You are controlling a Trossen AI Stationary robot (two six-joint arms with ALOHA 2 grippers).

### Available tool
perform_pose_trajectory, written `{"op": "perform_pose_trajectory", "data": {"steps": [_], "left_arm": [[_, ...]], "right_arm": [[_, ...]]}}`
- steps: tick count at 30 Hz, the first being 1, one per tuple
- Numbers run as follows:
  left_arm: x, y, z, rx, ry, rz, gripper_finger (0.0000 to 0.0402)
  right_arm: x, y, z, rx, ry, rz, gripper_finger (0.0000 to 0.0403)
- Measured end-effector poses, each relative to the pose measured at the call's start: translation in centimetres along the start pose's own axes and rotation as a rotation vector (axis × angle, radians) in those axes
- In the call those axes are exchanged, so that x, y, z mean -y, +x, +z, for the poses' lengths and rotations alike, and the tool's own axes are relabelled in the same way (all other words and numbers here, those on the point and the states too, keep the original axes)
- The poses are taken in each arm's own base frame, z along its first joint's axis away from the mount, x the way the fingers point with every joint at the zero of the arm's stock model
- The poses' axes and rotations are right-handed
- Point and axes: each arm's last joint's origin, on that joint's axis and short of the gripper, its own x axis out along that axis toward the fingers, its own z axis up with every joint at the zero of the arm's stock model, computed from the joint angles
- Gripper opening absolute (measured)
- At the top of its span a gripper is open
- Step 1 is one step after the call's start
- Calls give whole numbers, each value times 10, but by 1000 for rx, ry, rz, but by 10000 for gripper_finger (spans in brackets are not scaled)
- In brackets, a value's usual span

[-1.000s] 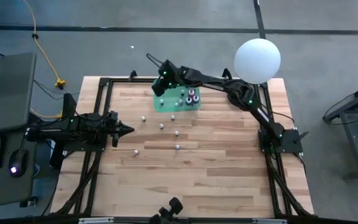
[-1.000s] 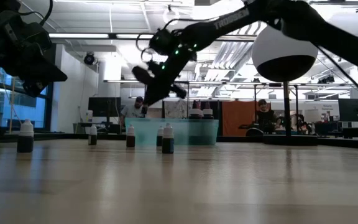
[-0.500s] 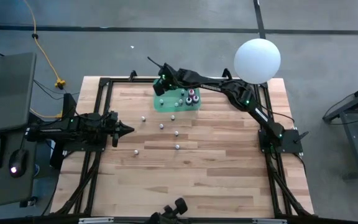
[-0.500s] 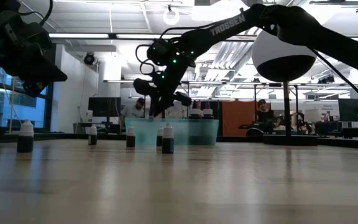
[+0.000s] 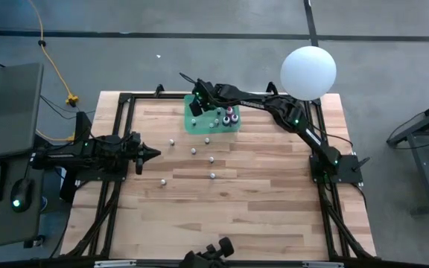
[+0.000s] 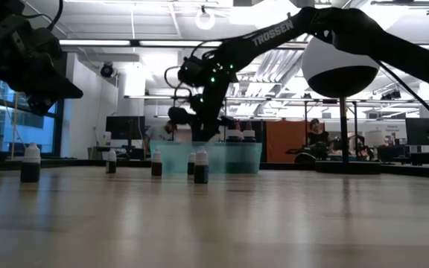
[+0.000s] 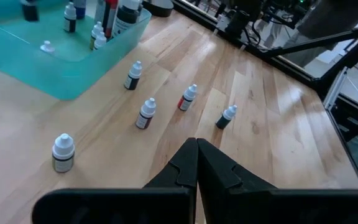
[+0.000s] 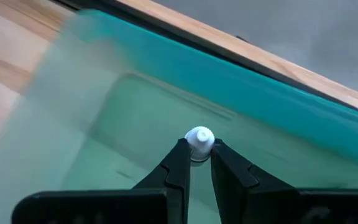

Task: Pick & Place food coloring
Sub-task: Put the small black food coloring into the bin

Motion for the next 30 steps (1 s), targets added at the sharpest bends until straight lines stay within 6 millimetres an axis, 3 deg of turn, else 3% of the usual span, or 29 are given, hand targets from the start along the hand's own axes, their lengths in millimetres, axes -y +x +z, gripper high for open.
{"op": "perform_pose_trajectory", "data": {"steps": [19,30], "left_arm": [[0,0,0,2,0,2,0],[0,0,0,1,0,2,0]], "right_arm": [[19,4,1,-119,-78,-6,59],[17,4,2,-132,-95,68,62]]}}
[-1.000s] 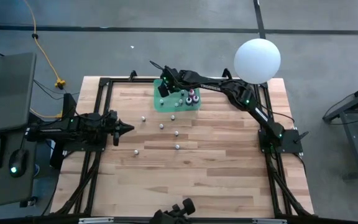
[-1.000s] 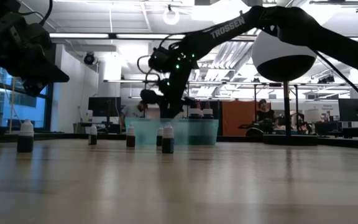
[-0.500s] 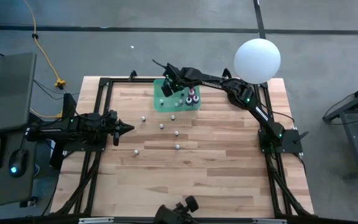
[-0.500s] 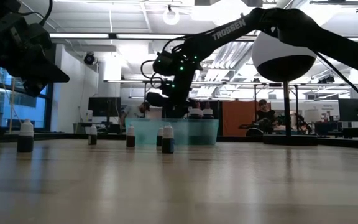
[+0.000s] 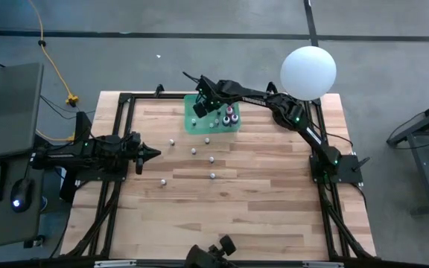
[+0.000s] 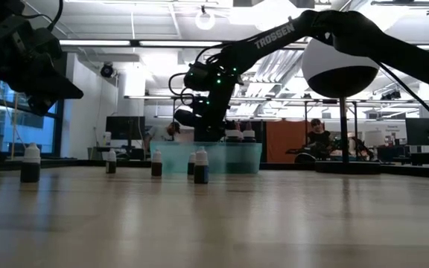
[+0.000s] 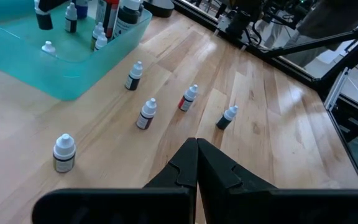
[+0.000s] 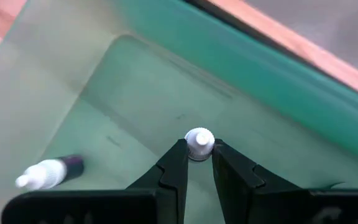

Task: Pick & Place food coloring
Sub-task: Put the small black food coloring into the bin, then put the small blue food coloring into the bin

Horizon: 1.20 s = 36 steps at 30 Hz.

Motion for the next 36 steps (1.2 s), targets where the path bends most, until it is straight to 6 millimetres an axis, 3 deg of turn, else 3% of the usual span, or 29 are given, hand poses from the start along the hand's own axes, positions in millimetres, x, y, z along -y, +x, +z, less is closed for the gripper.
{"op": "perform_pose_trajectory", "data": {"steps": [13,26,36], "left_arm": [[0,0,0,0,0,0,0],[0,0,0,0,0,0,0],[0,0,0,-1,0,0,0]], "right_arm": [[-5,-2,-5,-69,-10,80,67],[-12,-5,-9,-95,-27,126,145],[-15,-45,3,-20,-60,158,157]]}}
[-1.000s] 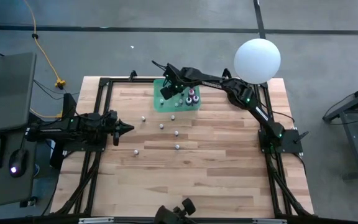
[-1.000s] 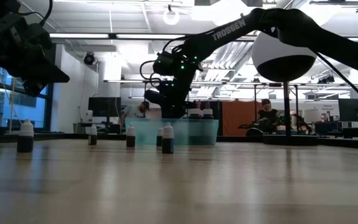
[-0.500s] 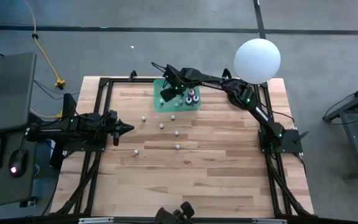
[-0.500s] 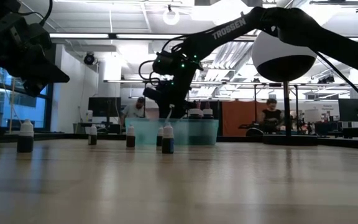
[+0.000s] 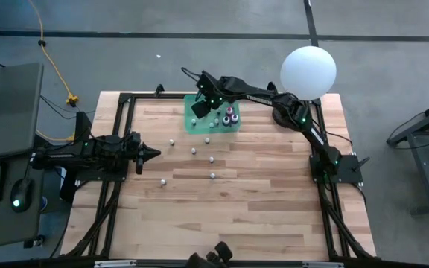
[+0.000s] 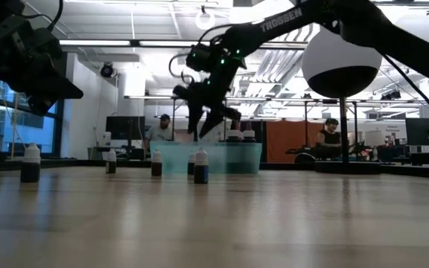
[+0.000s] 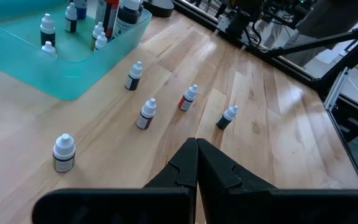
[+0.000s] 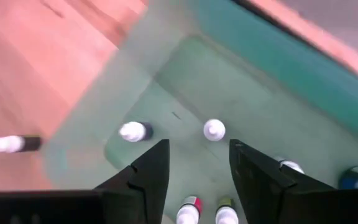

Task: Pick & Place food coloring
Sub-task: Put the small blue food coloring into the bin

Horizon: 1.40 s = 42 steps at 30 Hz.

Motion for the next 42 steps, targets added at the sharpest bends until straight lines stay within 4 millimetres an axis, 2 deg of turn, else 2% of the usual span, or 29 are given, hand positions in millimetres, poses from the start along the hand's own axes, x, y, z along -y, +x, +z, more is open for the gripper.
{"op": "perform_pose_trajectory", "data": {"steps": [8,14,19,25,30,34,38,42], "left_arm": [[0,0,0,0,0,0,0],[0,0,0,1,0,0,0],[0,0,0,0,0,0,0],[0,0,0,1,0,0,0],[0,0,0,0,0,0,0],[0,0,0,1,0,0,0],[0,0,0,0,0,0,0],[0,0,0,0,0,0,0]], "right_arm": [[-18,-55,11,120,-168,108,141],[-36,-91,9,157,-300,246,138],[-46,-114,-6,52,-381,370,138],[-62,-137,-44,-170,-552,374,138],[-81,-145,-78,-332,-712,376,138],[-102,-141,-103,-378,-837,400,138],[-124,-123,-133,-371,-981,432,138],[-135,-95,-165,-366,-1089,390,139]]}}
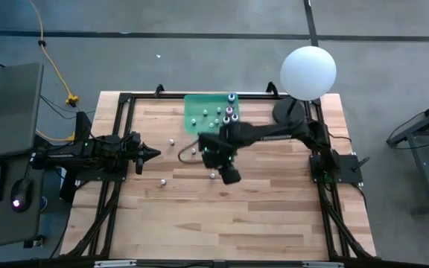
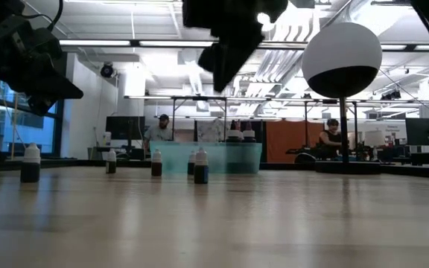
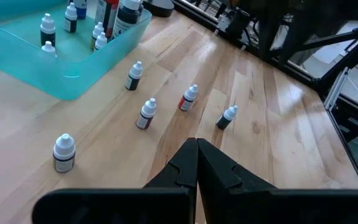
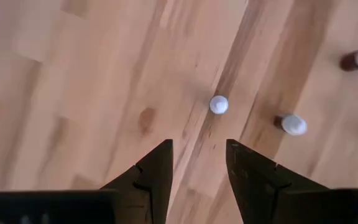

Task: Pick & Place food coloring
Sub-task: Put the small blue food coloring into the bin

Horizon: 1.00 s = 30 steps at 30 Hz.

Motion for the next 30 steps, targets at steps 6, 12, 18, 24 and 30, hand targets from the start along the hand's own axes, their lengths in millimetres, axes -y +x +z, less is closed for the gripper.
{"op": "perform_pose_trajectory", "data": {"steps": [6,12,18,24,30], "left_arm": [[0,0,0,1,0,0,0],[0,0,0,0,0,0,0],[0,0,0,0,0,0,0],[0,0,0,0,0,0,0],[0,0,0,0,0,0,0]], "right_arm": [[-6,50,-12,-13,4,-77,160],[-4,73,-22,22,75,-89,187],[-3,89,-21,142,71,-101,199],[0,91,-19,183,112,-150,195],[-1,91,-20,179,113,-144,180]]}}
